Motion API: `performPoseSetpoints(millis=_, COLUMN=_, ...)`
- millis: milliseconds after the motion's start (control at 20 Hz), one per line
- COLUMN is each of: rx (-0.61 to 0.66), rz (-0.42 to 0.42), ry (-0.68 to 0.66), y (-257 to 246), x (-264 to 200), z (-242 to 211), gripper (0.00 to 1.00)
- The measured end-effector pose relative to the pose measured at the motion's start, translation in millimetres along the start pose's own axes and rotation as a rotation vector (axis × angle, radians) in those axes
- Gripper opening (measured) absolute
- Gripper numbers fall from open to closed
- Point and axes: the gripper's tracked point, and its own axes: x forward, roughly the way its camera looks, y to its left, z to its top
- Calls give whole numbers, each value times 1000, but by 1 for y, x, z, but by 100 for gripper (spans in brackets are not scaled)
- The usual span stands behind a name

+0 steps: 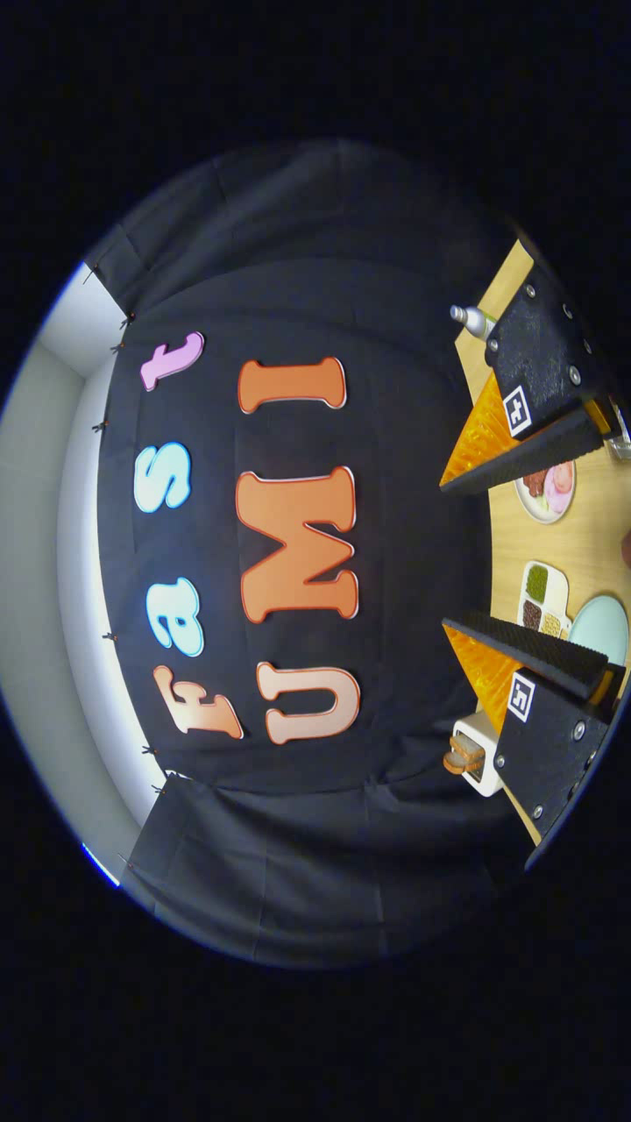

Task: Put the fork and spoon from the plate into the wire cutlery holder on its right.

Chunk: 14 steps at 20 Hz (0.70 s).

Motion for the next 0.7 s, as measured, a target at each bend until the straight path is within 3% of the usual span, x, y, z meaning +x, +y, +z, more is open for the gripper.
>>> performPoseSetpoints(millis=400, rx=-14, rz=203, ry=171, y=120, x=13, z=-53, gripper=87)
performPoseSetpoints(millis=700, rx=-27, rz=247, ry=374, y=170, x=27, z=-123, gripper=88)
